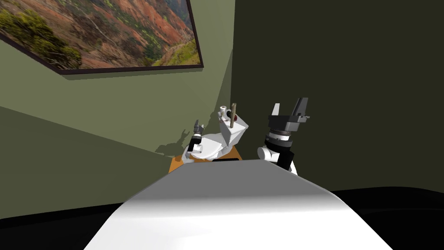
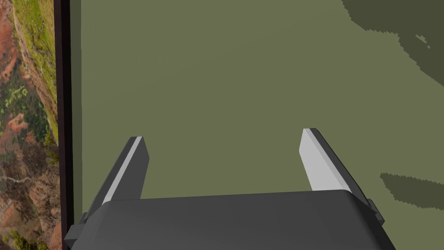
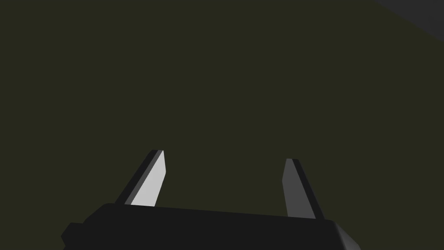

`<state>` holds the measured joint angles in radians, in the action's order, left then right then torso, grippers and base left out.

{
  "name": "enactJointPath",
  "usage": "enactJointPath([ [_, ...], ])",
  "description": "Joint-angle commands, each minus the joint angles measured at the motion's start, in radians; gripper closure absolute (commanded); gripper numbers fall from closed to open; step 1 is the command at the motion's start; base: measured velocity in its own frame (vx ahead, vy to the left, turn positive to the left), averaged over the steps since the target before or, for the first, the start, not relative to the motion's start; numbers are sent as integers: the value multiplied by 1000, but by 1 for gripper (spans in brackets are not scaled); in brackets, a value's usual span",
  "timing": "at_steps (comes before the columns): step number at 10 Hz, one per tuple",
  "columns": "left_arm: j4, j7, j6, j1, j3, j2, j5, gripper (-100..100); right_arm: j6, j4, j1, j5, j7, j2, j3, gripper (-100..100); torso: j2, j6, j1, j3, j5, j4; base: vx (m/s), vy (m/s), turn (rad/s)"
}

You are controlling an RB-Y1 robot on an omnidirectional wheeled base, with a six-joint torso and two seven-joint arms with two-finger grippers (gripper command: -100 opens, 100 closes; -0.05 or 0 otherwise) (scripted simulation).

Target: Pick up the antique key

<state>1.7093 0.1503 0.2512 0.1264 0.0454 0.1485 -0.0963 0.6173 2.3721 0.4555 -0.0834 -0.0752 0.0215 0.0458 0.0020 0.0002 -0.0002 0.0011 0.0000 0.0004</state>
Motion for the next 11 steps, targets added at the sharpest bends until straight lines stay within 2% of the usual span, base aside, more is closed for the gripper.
enactJointPath([
  [1,-41,5,3,-23,-2,3,-1,-100,0,0,0,0,0,0,0,0,0,0,0,0,0,0,-18,0,-11],
  [3,-106,14,-1,-84,-5,2,-1,-100,0,0,0,0,0,0,0,0,-1,0,0,0,0,0,-17,1,-35],
  [4,-119,14,-1,-84,-5,2,-1,-100,0,0,0,0,0,0,0,0,-1,0,0,0,0,0,-14,1,-20],
  [6,-182,23,-5,-147,-7,2,0,-100,0,0,0,0,0,0,0,0,-1,0,0,0,0,0,-20,-2,-36],
  [7,-202,23,-5,-147,-7,2,0,-100,0,0,0,0,0,0,0,0,0,0,0,0,0,0,-19,0,-20],
  [9,-268,32,-9,-213,-10,4,1,-100,0,0,0,0,0,0,0,0,0,0,0,0,0,0,-20,1,-34],
  [10,-288,32,-9,-213,-10,4,1,-100,0,0,0,0,0,0,0,0,0,0,0,0,0,0,-15,-1,-21],
  [11,-322,37,-12,-246,-11,5,2,-100,0,0,0,0,0,0,0,0,0,0,0,0,0,0,-17,-2,-27],
])
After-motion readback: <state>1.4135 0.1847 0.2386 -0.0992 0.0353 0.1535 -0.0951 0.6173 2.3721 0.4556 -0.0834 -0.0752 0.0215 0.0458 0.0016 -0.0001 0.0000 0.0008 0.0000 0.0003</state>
